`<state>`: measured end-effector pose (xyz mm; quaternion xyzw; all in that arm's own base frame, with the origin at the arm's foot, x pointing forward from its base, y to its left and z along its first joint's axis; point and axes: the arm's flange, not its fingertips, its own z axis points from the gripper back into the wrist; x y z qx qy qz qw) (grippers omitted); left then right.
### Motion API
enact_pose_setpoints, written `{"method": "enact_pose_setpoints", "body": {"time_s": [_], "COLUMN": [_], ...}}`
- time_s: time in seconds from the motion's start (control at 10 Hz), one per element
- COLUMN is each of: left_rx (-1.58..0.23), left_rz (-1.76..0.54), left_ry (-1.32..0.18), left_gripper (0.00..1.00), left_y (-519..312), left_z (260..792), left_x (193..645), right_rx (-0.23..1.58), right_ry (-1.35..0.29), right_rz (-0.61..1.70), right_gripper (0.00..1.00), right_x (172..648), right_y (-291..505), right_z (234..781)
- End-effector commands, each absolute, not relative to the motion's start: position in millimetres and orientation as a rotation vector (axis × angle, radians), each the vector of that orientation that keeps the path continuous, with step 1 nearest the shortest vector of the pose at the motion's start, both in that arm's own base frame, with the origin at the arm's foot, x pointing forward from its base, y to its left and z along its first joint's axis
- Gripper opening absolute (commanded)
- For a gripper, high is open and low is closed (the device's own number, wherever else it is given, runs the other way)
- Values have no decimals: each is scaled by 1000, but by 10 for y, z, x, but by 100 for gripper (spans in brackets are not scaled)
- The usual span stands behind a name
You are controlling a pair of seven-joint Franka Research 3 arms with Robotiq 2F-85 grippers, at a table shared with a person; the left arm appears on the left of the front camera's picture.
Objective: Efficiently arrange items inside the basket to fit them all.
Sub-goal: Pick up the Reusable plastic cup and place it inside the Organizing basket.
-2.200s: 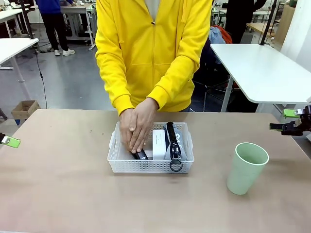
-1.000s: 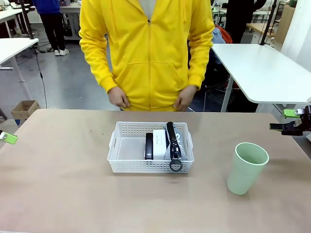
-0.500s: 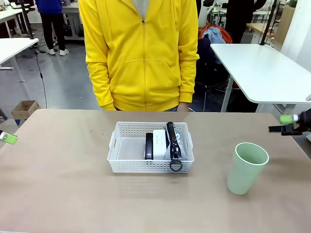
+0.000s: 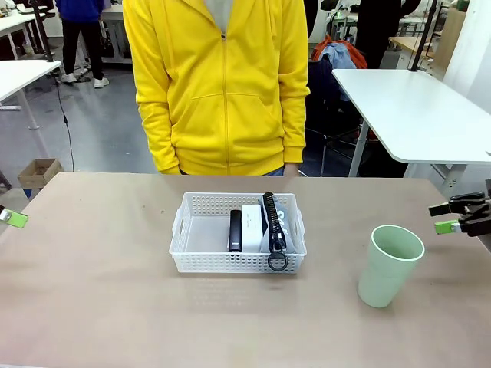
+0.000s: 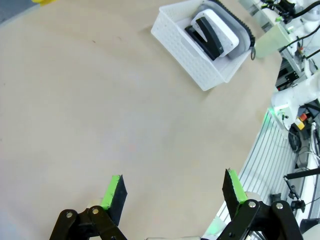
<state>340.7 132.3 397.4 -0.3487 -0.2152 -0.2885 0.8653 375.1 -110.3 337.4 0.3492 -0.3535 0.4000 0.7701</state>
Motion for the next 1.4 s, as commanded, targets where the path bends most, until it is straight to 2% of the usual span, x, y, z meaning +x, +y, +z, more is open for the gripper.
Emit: {"method": "enact_pose_setpoints", "body": {"time_s": [0.0,0.1,0.2,0.5,0.6,0.7,1.0,1.3], "left_rx": [-721,-721,-721,-721,-721,-721,-721,-721], "left_rz": [-599,-599,-599,-599,-599,-599,-599,-599], "left_ry": [-445,-445,-445,-445,-445,-445,-445,-445], "left_gripper": [100,100,100,100,100,100,100,100], "left_y": [1319,1319,1319,1319,1319,1319,1319,1319], "left_z": [3973,3973,3973,3973,3973,3973,3973,3973], "left_x": [3377,3377,3377,3377,3377,3377,3377,3377], "right_rx": [658,619,710,683,608,613,623,722], "right_ry": [-795,-793,-777,-770,-805,-803,-764,-751], "right_rz": [873,834,872,859,1011,1093,1212,1502], "right_gripper": [100,100,100,100,100,100,100,100], "right_x": [3768,3782,3743,3747,3917,3953,3841,3711], "right_y": [-845,-812,-1066,-988,-903,-863,-933,-651], "right_z": [3183,3143,3301,3225,3189,3121,2858,2571]}}
